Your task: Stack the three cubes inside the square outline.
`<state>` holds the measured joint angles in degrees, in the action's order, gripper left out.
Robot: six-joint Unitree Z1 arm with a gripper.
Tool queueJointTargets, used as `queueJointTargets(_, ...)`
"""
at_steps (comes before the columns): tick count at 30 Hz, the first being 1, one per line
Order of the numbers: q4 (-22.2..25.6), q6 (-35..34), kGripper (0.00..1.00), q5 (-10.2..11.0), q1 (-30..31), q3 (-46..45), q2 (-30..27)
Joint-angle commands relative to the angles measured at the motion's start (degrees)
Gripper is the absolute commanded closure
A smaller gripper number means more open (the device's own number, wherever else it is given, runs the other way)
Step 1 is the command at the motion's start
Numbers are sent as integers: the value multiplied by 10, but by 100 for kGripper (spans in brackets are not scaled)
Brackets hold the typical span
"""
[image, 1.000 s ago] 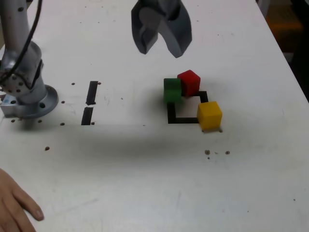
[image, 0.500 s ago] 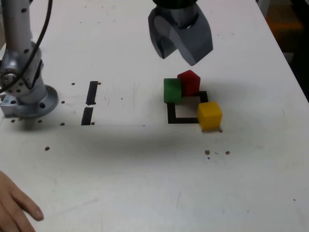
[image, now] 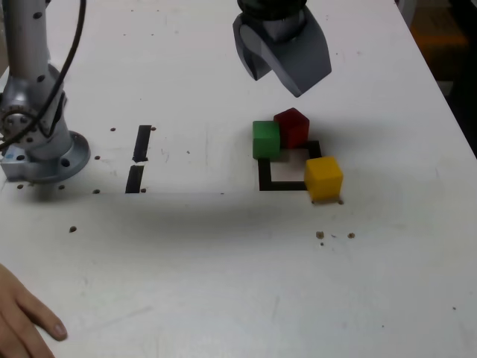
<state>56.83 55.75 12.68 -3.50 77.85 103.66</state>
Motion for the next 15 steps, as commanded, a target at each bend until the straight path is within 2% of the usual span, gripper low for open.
queueJointTargets(1, -9, 1, 4, 2, 0, -7, 3)
queueJointTargets(15, -58, 3, 5, 2, 8, -41, 24)
